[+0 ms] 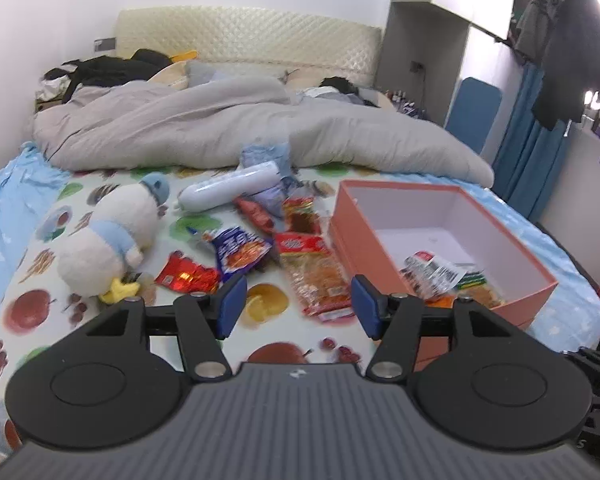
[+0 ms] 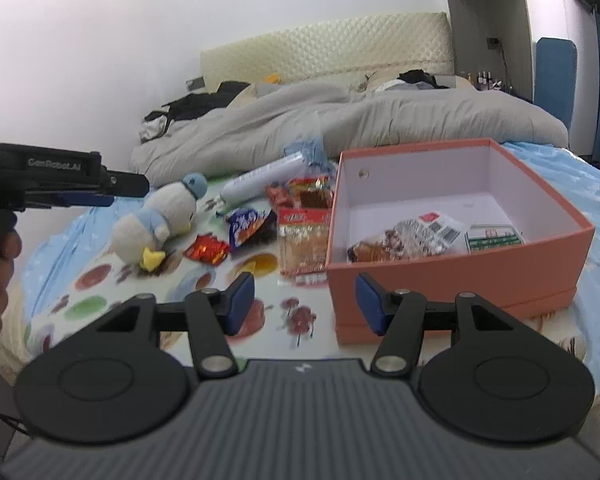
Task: Organize snacks
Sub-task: 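Withdraw both tools from the box back toward the remaining snacks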
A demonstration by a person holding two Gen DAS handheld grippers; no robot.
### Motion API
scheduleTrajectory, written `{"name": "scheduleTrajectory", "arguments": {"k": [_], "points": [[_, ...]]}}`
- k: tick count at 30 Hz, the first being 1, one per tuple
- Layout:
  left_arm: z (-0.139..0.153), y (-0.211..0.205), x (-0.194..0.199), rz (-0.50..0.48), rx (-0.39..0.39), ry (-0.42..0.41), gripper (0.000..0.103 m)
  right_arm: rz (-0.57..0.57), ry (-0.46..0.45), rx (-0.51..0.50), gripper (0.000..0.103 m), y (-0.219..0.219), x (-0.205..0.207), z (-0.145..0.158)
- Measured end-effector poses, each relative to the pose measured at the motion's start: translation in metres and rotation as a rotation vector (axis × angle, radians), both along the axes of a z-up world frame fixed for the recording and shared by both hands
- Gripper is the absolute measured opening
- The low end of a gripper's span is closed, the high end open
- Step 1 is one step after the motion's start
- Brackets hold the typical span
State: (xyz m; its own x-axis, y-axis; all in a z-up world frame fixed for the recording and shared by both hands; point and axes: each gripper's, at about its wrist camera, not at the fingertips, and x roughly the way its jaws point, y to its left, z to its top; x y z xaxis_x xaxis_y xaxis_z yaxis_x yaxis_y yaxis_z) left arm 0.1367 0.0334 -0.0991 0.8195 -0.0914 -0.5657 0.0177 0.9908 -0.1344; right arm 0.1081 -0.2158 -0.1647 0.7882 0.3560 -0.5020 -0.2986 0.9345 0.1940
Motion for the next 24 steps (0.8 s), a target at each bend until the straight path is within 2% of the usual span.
{"name": "scheduleTrajectory", "arguments": {"k": [6,11,18,24], "points": [[-0.014,0.019,-0.002,0.028,-0.036,0.019,0.063,0.002,0.001,-0.018,0.058,0.008,-0.002,-0.002],[-0.023,0.033,0.004,0.035,-0.035,0.003,0.065,0.067,-0.081,-0.118,0.058,0.036,-0.001,0.004],[-0.045,0.059,0.025,0.101,-0.066,0.017,0.065,0.119,-0.056,-0.117,0.058,0.063,0.025,-0.001],[-0.059,0.081,0.046,0.15,-0.106,0.021,0.065,0.165,-0.06,-0.158,0.058,0.09,0.052,-0.01]]}}
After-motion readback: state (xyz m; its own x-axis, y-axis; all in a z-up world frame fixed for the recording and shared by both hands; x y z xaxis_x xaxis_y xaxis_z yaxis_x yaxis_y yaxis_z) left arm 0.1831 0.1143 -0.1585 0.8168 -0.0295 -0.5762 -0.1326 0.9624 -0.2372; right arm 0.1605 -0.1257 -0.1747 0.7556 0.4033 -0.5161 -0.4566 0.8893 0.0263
